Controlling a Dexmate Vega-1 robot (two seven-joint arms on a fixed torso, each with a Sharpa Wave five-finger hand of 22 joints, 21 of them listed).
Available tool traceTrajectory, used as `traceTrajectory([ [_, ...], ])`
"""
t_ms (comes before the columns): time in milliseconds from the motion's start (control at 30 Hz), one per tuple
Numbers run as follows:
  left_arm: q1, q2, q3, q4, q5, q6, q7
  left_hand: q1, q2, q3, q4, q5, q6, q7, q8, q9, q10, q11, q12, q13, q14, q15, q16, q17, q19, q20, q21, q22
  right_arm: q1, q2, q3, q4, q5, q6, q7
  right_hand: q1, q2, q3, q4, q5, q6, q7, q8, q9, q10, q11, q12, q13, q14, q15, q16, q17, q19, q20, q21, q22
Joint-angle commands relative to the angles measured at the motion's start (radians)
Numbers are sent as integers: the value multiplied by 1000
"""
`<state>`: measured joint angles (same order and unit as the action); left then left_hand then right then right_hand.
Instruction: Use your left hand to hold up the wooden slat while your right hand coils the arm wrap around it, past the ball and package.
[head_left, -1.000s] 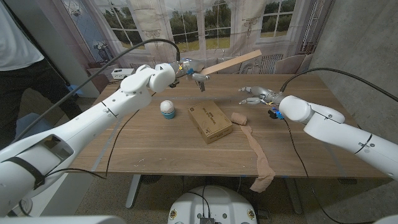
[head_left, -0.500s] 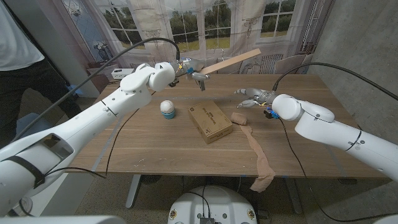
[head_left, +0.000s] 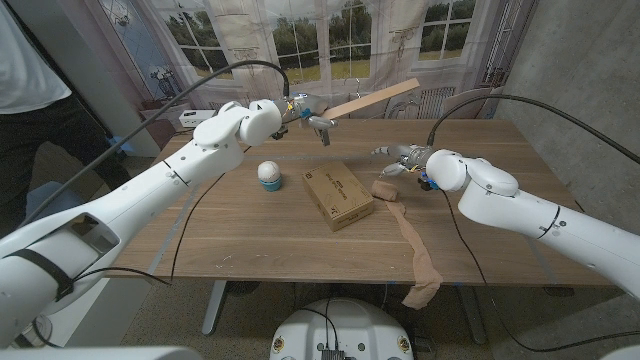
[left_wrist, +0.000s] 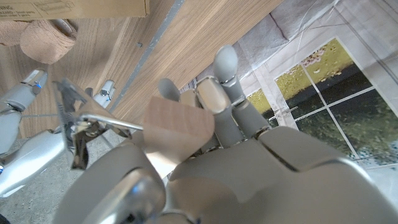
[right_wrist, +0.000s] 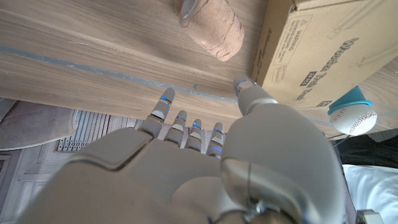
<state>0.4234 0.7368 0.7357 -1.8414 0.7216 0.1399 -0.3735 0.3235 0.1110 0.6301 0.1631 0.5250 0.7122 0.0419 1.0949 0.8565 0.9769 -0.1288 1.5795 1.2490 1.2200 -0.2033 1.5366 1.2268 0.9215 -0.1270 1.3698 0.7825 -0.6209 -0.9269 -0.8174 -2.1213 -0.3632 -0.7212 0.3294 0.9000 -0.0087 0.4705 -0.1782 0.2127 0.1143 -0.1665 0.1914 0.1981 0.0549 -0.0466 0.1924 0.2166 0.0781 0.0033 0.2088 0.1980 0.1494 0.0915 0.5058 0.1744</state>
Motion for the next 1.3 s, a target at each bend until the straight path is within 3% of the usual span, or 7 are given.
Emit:
traceTrajectory([
  [33,-3,-2,3,4,1,-5,5,-14,11,17,10,-3,7,23,12,-1,2,-8,4,2,-5,-2,4,2,-1,-8,7,-2,68,38,-75,34,-70,-66,111,2,-9,-1,6,3,-5,-15,2,1,-4,1,2,2,0,0,0,2,3,-5,-2,4],
  [533,8,3,-4,-15,4,3,10,-26,10,30,10,-10,-1,25,33,-17,-3,-6,4,1,-4,-2,4,2,-5,-8,18,-9,124,63,-140,69,-110,-121,203,8,-4,-14,18,0,-54,-45,-8,3,-51,7,-4,4,-34,5,-5,7,-2,-10,-15,6],
  [900,6,0,-6,-8,-1,-5,17,-31,9,36,10,-12,-4,24,42,-27,-2,-7,4,1,-5,-2,4,2,-8,-9,25,-11,143,88,-165,114,-109,-124,216,13,-1,-19,20,-1,-78,-43,-11,4,-54,7,0,5,-28,0,1,9,7,-17,-16,6],
  [1300,7,1,-7,-3,-6,-8,22,-35,8,40,9,-15,-8,22,51,-33,-5,-5,3,1,-5,-2,4,2,-9,-10,29,-16,167,115,-196,163,-106,-122,232,18,3,-26,22,-2,-59,-51,4,6,-44,7,9,6,-7,-5,13,11,25,-25,-15,7],
])
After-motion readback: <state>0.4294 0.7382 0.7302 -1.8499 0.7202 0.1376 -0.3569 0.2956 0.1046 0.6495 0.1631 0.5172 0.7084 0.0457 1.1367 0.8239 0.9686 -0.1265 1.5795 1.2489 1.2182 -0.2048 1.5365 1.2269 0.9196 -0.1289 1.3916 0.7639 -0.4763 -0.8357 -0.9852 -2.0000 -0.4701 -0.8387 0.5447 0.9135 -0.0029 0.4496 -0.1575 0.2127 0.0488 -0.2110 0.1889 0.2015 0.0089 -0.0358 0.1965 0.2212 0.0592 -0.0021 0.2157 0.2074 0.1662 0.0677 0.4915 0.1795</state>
